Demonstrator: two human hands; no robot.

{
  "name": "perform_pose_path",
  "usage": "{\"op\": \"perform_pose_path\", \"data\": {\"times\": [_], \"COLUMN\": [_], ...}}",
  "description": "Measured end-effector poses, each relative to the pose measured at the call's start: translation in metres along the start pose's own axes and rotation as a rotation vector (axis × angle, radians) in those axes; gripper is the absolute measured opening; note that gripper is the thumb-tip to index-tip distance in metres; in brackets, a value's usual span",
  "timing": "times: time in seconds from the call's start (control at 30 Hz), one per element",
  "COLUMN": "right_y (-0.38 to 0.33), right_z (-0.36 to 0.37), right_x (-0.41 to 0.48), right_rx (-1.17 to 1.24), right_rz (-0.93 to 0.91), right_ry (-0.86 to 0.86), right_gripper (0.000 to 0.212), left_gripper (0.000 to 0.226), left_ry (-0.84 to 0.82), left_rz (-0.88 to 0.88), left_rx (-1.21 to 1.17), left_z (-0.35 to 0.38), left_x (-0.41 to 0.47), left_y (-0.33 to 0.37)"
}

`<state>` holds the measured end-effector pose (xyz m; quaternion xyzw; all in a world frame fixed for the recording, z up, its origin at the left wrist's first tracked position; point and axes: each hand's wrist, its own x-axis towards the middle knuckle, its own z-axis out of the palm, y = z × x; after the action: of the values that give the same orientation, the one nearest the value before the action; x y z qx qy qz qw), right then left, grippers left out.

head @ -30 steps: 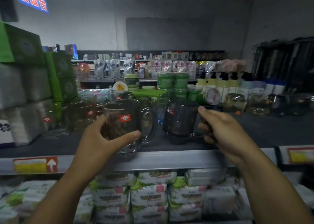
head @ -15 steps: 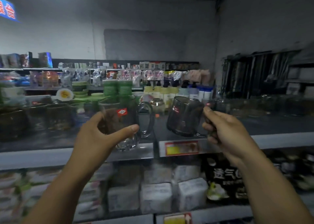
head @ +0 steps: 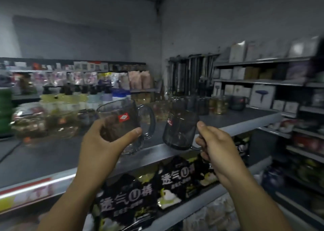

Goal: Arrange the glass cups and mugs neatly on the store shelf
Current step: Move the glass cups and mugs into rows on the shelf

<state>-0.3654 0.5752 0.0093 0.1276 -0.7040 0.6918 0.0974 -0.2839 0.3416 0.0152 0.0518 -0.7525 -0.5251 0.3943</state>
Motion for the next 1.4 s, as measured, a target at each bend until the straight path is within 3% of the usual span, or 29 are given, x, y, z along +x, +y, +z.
{"op": "perform_pose_path", "data": {"times": [0.23,0.53,0.7,0.9,1.0,1.23,1.4], "right_y": [0.028,0.063,0.085,0.107,0.116,0.123,0.128], "right_z": [-0.077,-0.139,-0.163,-0.192,-0.210,-0.235,-0.232], "right_x": [0.088,0.204,0.262,0.321,0.344,0.380,0.394], "right_rx": [-0.058,-0.170,-0.097,-0.062,-0.075,-0.094,-0.176], "right_rz": [-0.038,-0.062,-0.045,0.002,0.029,0.067,-0.034], "right_ry": [0.111,0.123,-0.027,-0.211,-0.287,-0.454,-0.473], "right_gripper": [0.046,0.046,0.056,0.033,0.034,0.034,0.037], "left_gripper": [0.062,0.073,0.078,0.088,0.097,0.093,0.100], "left_ry": [-0.014,-0.029,-0.015,0.024,0.030,0.140,0.125], "left_rz": [0.043,-0.008,-0.066,-0.130,-0.134,-0.201,-0.259], "left_rx": [0.028,0.140,0.200,0.340,0.474,0.599,0.665], "left_z": [0.128,0.230,0.273,0.318,0.343,0.394,0.419], "left_x": [0.047,0.103,0.102,0.108,0.120,0.126,0.134], "left_y": [-0.010,-0.016,-0.018,-0.027,-0.032,-0.025,-0.022]}}
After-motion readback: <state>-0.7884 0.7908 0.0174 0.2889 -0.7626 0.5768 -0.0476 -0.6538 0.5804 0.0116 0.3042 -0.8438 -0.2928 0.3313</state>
